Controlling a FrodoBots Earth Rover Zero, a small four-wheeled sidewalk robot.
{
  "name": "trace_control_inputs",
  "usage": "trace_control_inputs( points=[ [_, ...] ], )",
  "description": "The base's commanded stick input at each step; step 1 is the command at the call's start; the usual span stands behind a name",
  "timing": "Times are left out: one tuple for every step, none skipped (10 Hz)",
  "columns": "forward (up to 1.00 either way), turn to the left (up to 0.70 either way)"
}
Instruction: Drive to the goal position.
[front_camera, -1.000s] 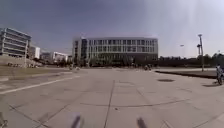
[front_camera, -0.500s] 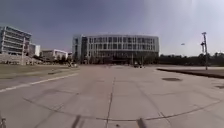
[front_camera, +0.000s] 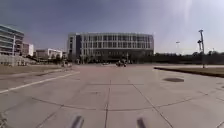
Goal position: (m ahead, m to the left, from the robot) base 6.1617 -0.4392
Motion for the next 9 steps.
trace_control_inputs(
  points=[
    [1.0,0.0],
    [1.0,0.0],
    [1.0,0.0],
    [1.0,0.0],
    [1.0,0.0],
    [1.0,0.0],
    [1.0,0.0],
    [1.0,0.0],
    [1.0,0.0]
  ],
)
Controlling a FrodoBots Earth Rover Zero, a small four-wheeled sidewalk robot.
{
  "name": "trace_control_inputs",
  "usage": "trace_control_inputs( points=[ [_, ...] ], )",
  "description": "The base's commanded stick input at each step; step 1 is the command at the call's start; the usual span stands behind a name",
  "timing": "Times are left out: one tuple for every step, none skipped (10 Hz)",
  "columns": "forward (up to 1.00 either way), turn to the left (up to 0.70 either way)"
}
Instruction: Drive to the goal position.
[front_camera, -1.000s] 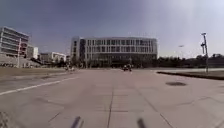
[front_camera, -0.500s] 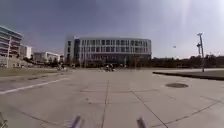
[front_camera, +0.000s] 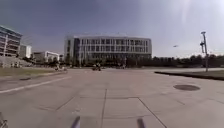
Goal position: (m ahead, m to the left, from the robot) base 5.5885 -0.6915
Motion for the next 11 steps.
trace_control_inputs(
  points=[
    [1.0,0.0],
    [1.0,0.0],
    [1.0,0.0],
    [1.0,0.0],
    [1.0,0.0],
    [1.0,0.0],
    [1.0,0.0],
    [1.0,0.0],
    [1.0,0.0],
    [1.0,0.0],
    [1.0,0.0]
  ],
)
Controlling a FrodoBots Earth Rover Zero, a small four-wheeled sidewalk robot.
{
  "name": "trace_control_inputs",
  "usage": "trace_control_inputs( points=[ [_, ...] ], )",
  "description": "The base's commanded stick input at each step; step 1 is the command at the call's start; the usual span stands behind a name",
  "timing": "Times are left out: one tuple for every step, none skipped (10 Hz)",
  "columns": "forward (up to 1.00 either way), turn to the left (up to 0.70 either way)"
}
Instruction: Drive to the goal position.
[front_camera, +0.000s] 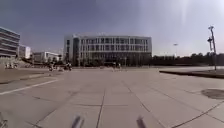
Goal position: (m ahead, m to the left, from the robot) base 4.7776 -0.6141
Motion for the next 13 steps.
trace_control_inputs(
  points=[
    [1.0,0.0],
    [1.0,0.0],
    [1.0,0.0],
    [1.0,0.0],
    [1.0,0.0],
    [1.0,0.0],
    [1.0,0.0],
    [1.0,0.0],
    [1.0,0.0],
    [1.0,0.0],
    [1.0,0.0],
    [1.0,0.0],
    [1.0,0.0]
  ],
)
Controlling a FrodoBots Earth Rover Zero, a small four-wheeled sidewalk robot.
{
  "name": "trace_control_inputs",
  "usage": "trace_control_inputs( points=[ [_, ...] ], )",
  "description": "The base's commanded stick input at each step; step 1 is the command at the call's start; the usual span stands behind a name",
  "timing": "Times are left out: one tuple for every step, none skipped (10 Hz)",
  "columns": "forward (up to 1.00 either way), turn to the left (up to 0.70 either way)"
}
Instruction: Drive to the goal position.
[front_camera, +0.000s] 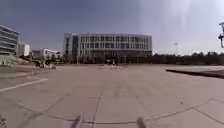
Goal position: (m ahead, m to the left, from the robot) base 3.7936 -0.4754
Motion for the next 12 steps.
trace_control_inputs(
  points=[
    [1.0,0.0],
    [1.0,0.0],
    [1.0,0.0],
    [1.0,0.0],
    [1.0,0.0],
    [1.0,0.0],
    [1.0,0.0],
    [1.0,0.0],
    [1.0,0.0],
    [1.0,0.0],
    [1.0,0.0],
    [1.0,0.0]
  ],
)
